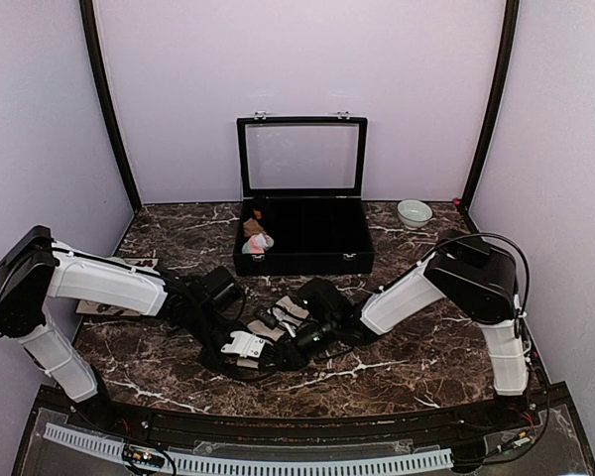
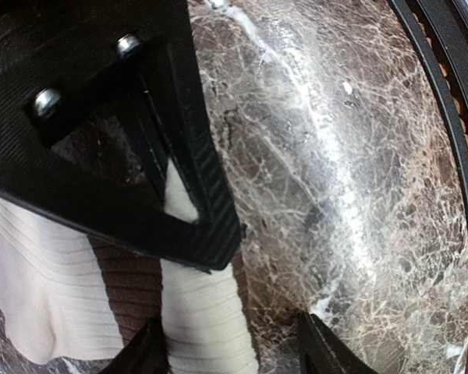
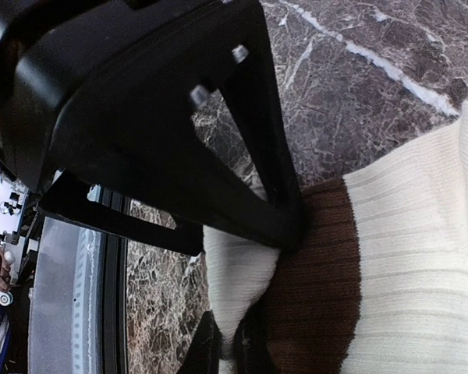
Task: Roll the socks
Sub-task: Roll the sock at the center of the board.
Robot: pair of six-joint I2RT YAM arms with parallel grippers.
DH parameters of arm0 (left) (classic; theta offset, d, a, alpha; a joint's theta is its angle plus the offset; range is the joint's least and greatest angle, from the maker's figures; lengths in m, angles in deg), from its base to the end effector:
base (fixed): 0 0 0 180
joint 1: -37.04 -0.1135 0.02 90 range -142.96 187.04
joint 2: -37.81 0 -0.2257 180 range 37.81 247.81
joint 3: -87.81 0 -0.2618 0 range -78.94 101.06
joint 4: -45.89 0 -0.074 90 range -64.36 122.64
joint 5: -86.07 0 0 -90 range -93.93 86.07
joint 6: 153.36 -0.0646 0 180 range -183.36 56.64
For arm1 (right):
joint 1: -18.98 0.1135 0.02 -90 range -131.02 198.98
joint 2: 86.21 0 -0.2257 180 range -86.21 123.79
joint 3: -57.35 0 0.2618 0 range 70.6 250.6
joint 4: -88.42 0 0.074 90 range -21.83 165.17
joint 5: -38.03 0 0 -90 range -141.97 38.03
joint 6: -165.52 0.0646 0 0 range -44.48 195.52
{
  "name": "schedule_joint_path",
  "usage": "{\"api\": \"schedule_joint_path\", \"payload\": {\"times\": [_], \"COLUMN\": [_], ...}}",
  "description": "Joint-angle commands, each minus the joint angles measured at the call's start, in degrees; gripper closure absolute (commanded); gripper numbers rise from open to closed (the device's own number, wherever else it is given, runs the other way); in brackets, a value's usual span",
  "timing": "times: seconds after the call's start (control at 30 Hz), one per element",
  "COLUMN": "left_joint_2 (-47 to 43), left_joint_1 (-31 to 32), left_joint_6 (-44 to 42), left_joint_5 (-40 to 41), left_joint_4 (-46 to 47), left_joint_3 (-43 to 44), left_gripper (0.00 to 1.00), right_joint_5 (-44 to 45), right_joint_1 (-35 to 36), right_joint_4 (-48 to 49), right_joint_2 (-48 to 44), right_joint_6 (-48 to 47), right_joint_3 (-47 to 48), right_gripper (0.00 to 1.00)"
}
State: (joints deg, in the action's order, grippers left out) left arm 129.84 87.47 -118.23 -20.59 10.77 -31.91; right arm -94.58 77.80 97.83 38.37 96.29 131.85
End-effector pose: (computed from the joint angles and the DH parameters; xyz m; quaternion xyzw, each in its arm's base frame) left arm 0.1794 -0.2461 0.0763 0.7882 0.5650 -0.1341 0.2037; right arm 0.1740 0.3720 0.0193 -0.4193 0.7510 0.5025 0.0874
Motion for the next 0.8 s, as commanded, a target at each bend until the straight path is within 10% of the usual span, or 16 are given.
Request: {"api": "schedule_joint_path", "payload": {"times": [0.0, 0.23, 0.27, 0.33, 0.77], "left_joint_2": [1.31, 0.98, 0.47, -0.75, -14.57], "left_joint_1": [0.28, 0.28, 0.28, 0.28, -5.73], "left_joint_6": [0.23, 0.94, 1.05, 2.03, 6.97], "left_joint_5": [1.91, 2.71, 2.43, 2.43, 23.53], "left_joint_4": [0.68, 1.69, 1.47, 0.87, -2.15], "left_joint_3": [-0.83, -0.24, -0.12, 0.38, 0.24], "left_gripper": [0.43, 0.54, 0.48, 0.02, 0.01], "right_joint_5": [4.99, 4.9, 4.94, 4.94, 5.24], "right_joint_1": [-2.84, -2.84, -2.84, -2.89, -2.84], "right_joint_4": [-21.42, -21.42, -21.47, -21.63, -19.07], "right_joint_2": [8.14, 8.25, 8.31, 8.4, 8.35], "right_joint_6": [2.97, 2.92, 2.83, 2.63, 3.27], "right_joint_3": [-6.01, -6.06, -6.06, -6.18, -7.81], "right_gripper": [0.97, 0.96, 0.96, 0.97, 0.97]}}
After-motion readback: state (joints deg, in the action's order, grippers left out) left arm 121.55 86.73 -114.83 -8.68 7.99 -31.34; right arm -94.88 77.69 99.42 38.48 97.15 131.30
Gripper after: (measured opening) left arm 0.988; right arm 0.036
